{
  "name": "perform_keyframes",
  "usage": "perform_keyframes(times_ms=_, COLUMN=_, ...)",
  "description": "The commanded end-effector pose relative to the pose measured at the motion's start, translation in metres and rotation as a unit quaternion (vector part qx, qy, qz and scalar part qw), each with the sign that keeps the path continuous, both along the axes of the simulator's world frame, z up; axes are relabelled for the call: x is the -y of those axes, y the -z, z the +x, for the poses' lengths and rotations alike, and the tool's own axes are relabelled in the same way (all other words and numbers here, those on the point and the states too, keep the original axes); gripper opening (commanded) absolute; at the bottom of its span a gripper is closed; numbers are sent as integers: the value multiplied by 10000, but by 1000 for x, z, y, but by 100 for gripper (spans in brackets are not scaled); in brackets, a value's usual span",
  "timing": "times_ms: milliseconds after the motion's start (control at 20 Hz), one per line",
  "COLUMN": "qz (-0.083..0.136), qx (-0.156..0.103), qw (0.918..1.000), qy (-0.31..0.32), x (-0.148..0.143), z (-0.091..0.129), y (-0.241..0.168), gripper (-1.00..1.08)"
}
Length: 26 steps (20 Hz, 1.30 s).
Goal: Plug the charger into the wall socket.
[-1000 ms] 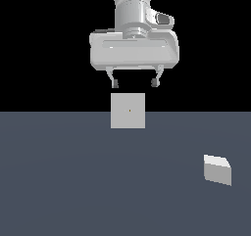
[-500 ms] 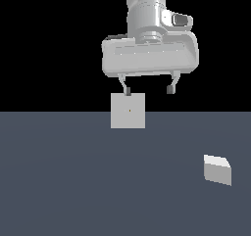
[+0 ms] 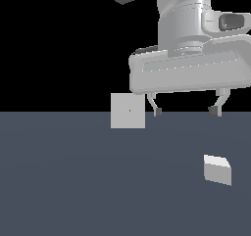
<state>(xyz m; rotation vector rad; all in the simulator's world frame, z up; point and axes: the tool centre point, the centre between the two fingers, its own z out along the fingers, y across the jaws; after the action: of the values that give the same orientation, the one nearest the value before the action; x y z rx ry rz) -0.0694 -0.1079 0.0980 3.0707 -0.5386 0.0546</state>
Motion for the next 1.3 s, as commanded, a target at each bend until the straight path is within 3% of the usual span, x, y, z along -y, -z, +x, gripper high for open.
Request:
perform_keyframes(times_ms=0, qz=0, qx=52, qw=9996, qy=289, x=11, z=-12, y=11, gripper=100)
perform_keyframes(times_ms=450, qz=11, qx=145, qw=9963, qy=843, x=29, z=-37, y=33, gripper=100)
perform_keyframes(times_ms=900, qz=14, qx=146, qw=9960, qy=877, x=30, z=-39, y=40, gripper=100)
perform_keyframes(times_ms=1250, qz=20, qx=150, qw=9959, qy=889, x=30, z=-40, y=69, gripper=100)
